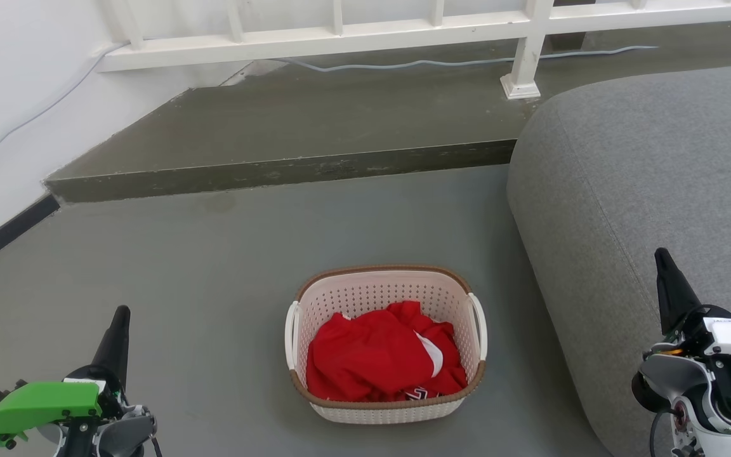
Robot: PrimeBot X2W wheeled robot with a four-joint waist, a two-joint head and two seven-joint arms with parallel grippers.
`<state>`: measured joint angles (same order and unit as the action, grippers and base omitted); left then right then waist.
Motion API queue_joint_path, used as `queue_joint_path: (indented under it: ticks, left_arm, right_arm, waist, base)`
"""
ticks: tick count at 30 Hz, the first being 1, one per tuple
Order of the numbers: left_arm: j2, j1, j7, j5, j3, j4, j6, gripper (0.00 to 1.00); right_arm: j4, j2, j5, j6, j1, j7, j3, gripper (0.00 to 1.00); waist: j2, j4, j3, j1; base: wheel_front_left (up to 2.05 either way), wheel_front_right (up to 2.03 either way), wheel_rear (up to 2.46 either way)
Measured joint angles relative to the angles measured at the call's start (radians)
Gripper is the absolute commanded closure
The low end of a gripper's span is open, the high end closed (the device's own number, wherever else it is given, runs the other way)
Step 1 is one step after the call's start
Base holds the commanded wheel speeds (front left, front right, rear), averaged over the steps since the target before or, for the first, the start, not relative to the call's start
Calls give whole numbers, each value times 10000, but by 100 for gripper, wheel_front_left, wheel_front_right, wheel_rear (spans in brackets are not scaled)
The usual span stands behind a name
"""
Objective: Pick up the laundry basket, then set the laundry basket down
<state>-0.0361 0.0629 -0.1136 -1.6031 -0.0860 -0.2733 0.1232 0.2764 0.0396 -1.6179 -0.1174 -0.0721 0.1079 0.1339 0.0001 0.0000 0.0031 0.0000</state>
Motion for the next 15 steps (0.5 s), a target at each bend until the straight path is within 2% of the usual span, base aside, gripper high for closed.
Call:
queue_joint_path:
  ticks: [15]
  left_arm:
    - [0, 0, 0, 0, 0, 0, 0, 100]
  right_arm:
    - [0, 0, 0, 0, 0, 0, 0, 100]
  waist:
    - [0, 0, 0, 0]
  base:
    - [0, 0, 0]
